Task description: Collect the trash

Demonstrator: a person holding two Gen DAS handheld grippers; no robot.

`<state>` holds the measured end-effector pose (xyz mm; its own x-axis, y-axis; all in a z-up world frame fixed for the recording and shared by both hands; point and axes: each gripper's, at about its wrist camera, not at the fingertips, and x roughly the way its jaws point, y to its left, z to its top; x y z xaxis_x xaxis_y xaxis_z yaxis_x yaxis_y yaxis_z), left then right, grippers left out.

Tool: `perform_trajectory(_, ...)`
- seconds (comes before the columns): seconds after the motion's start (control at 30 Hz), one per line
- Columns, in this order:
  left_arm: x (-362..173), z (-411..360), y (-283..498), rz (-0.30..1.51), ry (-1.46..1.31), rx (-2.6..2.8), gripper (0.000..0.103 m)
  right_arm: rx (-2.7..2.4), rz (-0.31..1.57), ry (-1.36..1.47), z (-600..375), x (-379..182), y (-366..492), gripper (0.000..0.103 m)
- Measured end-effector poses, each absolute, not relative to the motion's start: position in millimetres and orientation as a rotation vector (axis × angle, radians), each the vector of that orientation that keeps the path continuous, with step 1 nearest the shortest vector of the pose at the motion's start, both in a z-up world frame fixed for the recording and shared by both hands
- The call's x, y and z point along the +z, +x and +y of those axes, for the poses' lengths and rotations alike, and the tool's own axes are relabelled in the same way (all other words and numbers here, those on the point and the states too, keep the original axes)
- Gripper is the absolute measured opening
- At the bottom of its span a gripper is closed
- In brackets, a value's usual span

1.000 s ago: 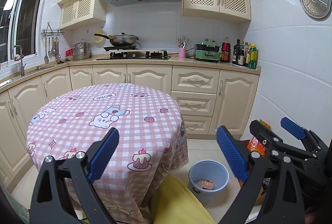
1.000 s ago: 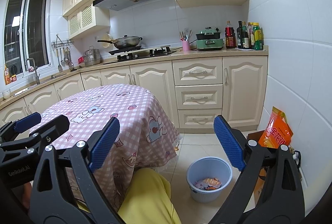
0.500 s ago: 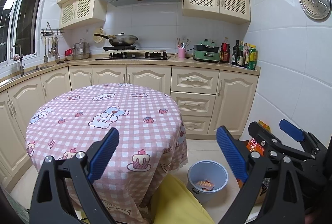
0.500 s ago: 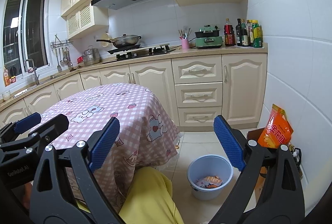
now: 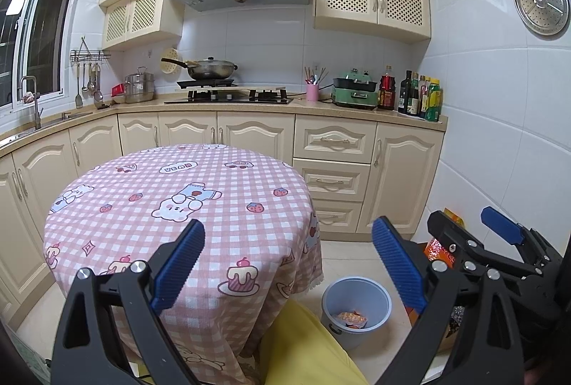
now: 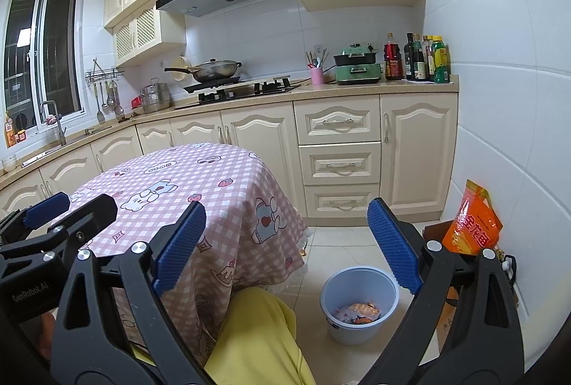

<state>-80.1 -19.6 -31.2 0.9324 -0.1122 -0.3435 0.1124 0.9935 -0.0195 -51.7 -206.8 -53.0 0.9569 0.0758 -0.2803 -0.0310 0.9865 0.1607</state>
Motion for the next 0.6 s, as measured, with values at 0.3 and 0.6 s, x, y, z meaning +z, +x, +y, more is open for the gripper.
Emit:
perform_trajectory(0.3, -31.1, -21.8, -80.5, 0.353, -0.002, -0.120, 0.093, 0.044, 0.295, 0.159, -207.6, -53.0, -53.9, 0.091)
perform_trajectory(0.6, -29.8, -22.0, -80.4, 0.353, -0.003, -0.119, 0.093, 0.043, 0.298, 0.160, -207.6, -52.8, -56.1, 0.091)
